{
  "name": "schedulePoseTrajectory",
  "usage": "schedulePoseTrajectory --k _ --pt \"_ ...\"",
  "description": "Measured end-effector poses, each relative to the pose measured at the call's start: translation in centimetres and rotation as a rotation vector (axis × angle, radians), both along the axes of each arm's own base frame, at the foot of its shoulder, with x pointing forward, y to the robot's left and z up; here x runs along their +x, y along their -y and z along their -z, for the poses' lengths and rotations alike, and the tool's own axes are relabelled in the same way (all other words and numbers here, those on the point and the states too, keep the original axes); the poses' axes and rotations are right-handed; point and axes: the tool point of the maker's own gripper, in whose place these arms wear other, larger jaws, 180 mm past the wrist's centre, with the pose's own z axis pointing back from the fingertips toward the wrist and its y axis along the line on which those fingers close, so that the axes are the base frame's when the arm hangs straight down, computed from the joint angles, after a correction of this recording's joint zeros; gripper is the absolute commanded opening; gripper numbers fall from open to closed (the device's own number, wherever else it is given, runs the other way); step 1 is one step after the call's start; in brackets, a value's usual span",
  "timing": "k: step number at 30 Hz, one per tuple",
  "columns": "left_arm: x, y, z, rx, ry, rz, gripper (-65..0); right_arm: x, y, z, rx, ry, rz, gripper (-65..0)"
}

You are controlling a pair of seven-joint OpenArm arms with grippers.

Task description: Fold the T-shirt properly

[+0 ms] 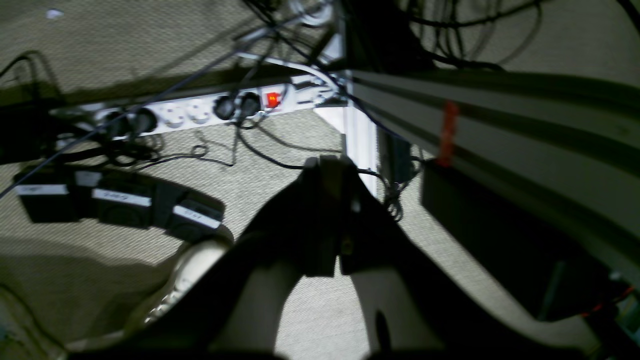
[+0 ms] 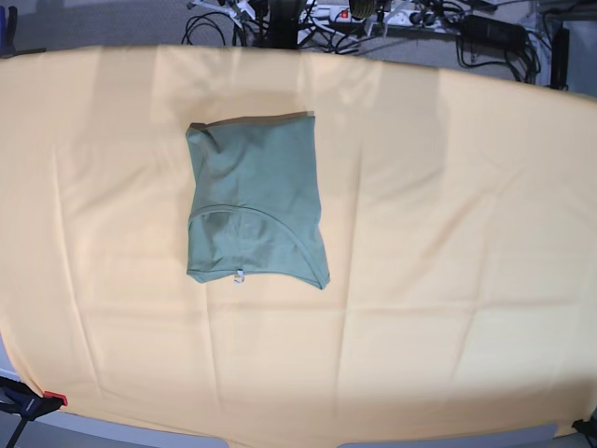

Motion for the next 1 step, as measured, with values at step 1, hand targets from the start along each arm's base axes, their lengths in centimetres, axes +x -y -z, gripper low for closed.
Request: schedulePoseTrajectory --k 1 --pt "-0.01 0.1 0.0 -0.002 0.0 0.0 -65.0 0.15 -0.05 0.0 0.0 0.002 0.001 -65.0"
